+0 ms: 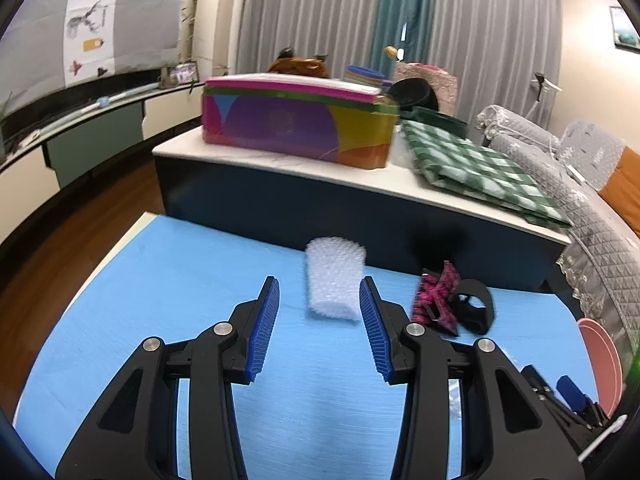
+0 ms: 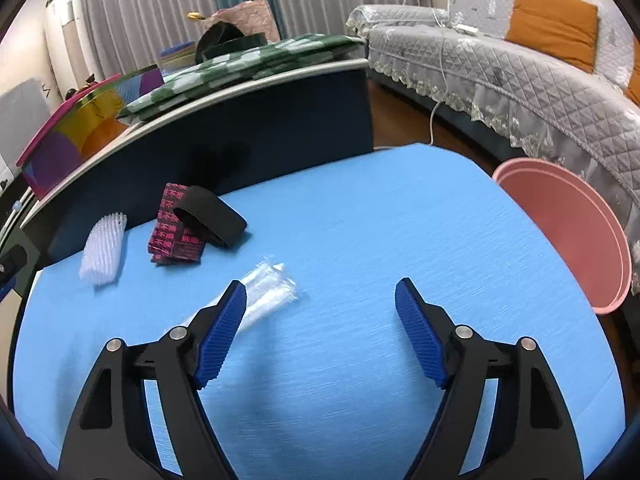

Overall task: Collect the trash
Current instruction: 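Grasp the white brush with the left tool while the right tool grasps the clear straw pack, then carry the white brush with the left tool while the right tool carries the straw pack over the bucket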

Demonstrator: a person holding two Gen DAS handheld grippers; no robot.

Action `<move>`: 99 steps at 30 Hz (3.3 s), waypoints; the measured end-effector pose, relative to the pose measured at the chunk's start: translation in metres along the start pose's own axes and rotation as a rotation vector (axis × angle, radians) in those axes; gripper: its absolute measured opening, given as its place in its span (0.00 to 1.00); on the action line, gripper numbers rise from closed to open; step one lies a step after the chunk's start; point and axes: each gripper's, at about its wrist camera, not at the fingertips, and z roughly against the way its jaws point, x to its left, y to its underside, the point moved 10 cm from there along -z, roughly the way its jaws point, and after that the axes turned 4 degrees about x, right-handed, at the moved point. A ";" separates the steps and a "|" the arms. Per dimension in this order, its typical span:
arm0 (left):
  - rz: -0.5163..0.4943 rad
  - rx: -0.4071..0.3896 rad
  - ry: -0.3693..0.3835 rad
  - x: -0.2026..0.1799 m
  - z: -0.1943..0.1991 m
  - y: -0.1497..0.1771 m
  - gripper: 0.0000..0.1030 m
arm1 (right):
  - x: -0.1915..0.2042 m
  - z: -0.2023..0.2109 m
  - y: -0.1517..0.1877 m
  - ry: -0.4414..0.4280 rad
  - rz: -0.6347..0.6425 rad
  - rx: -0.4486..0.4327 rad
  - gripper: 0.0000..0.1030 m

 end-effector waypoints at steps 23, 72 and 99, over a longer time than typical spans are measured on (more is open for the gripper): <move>0.030 0.082 0.012 0.001 -0.064 0.005 0.52 | 0.045 -0.037 0.007 -0.008 0.182 0.143 0.25; -0.144 -0.003 0.179 -0.122 0.055 0.022 0.12 | -0.055 0.117 -0.064 -0.028 0.193 -0.139 0.05; -0.226 0.000 0.298 -0.199 0.083 0.048 0.12 | -0.163 0.163 -0.087 0.102 0.134 -0.217 0.05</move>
